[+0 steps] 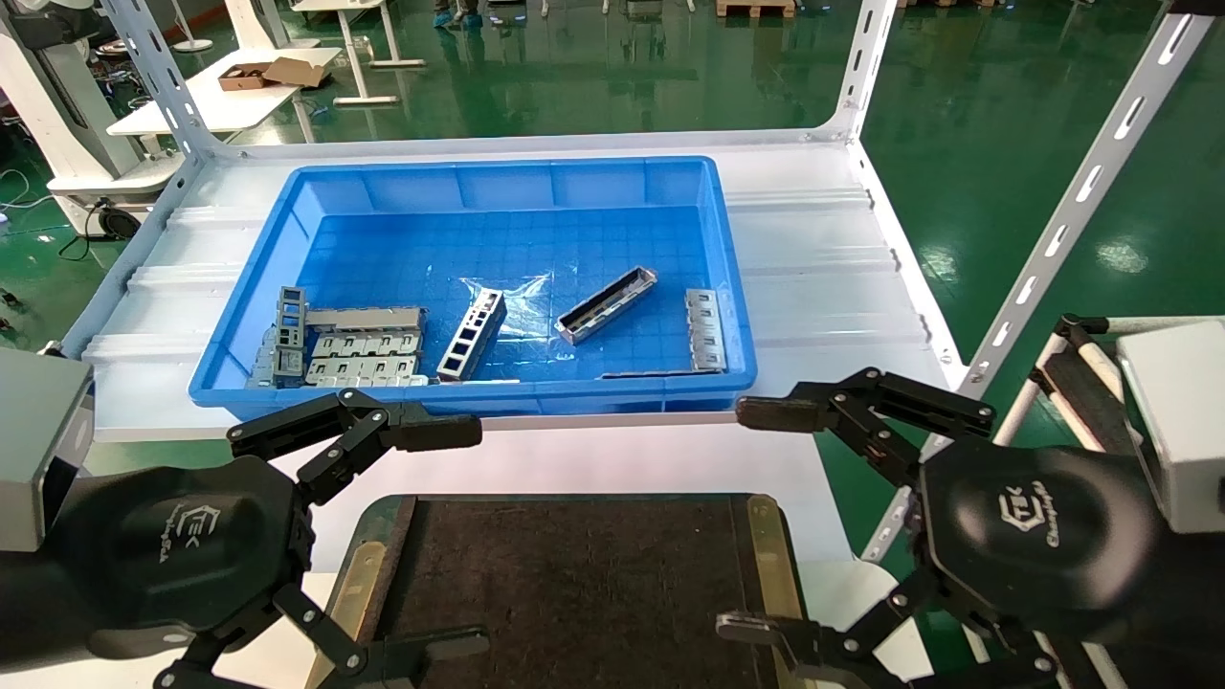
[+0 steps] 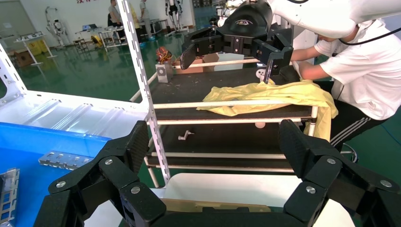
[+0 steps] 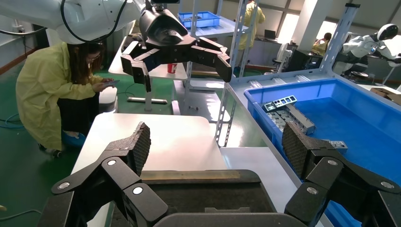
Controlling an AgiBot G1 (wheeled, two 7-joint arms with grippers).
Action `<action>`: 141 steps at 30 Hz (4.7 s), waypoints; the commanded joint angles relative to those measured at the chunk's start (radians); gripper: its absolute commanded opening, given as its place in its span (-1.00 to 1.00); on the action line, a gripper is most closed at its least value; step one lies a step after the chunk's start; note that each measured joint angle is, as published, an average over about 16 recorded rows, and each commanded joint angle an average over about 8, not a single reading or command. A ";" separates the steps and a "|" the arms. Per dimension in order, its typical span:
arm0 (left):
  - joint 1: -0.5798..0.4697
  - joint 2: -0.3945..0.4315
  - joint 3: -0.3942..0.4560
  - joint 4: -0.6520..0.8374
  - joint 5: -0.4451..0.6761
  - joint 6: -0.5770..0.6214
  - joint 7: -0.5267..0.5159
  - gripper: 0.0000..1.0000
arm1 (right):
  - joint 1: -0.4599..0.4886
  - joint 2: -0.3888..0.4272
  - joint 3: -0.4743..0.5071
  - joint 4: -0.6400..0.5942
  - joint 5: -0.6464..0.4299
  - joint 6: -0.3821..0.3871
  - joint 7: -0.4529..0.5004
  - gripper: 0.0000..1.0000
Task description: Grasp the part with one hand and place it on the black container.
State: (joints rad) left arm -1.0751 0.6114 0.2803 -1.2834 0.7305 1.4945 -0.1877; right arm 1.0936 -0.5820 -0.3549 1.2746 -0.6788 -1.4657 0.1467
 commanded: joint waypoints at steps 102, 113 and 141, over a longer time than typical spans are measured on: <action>-0.552 0.752 0.368 0.971 0.623 -0.735 0.110 -0.95 | 0.001 0.000 -0.001 -0.001 0.001 0.000 -0.001 -0.98; -0.530 0.753 0.462 0.952 0.582 -0.826 0.032 -1.00 | 0.001 0.000 -0.002 -0.001 0.001 0.000 -0.001 -1.00; -0.519 0.750 0.615 0.958 0.441 -0.894 -0.010 -1.00 | 0.001 0.001 -0.002 -0.001 0.001 0.000 -0.001 -1.00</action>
State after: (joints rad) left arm -1.5958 1.3596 0.8905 -0.3276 1.1676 0.6067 -0.1935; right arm 1.0944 -0.5814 -0.3568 1.2740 -0.6777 -1.4655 0.1456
